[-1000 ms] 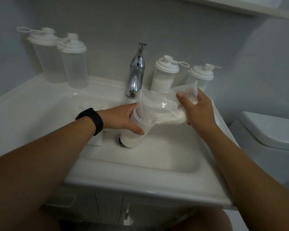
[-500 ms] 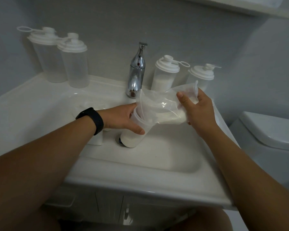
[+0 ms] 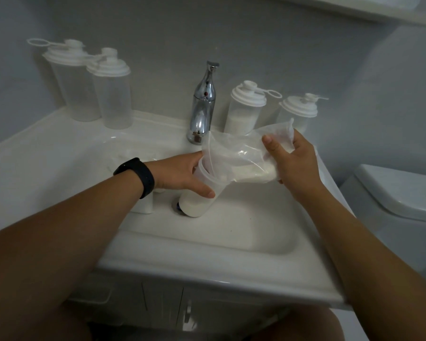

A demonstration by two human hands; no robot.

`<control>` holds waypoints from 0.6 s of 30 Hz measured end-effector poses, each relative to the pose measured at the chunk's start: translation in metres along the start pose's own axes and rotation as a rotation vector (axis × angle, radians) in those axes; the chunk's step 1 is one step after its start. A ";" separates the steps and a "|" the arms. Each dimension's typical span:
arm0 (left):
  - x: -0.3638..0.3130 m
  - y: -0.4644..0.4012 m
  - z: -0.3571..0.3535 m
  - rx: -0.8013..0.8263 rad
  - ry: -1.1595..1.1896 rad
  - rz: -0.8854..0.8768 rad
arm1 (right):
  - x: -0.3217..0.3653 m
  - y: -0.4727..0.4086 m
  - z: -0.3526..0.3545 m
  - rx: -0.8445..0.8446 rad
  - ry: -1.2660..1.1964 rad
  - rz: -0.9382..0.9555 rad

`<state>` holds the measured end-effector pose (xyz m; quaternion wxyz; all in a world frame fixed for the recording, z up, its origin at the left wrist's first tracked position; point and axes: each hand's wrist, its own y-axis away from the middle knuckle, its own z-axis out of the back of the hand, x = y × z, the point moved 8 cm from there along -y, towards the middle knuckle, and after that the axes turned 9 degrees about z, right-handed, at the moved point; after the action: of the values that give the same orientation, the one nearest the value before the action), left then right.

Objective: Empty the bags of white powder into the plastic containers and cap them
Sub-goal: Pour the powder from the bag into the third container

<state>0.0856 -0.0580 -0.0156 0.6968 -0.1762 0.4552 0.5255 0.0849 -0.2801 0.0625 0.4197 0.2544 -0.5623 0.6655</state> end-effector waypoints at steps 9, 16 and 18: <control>0.000 0.000 0.000 0.006 0.013 0.008 | 0.000 0.000 0.000 0.001 -0.005 0.006; 0.002 0.000 0.000 0.003 0.004 0.011 | 0.000 0.000 0.001 0.002 -0.001 0.007; 0.001 0.000 0.000 0.000 -0.004 0.006 | 0.001 0.000 0.000 -0.001 -0.005 0.005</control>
<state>0.0861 -0.0576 -0.0161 0.6961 -0.1736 0.4545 0.5280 0.0841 -0.2803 0.0631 0.4168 0.2546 -0.5645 0.6655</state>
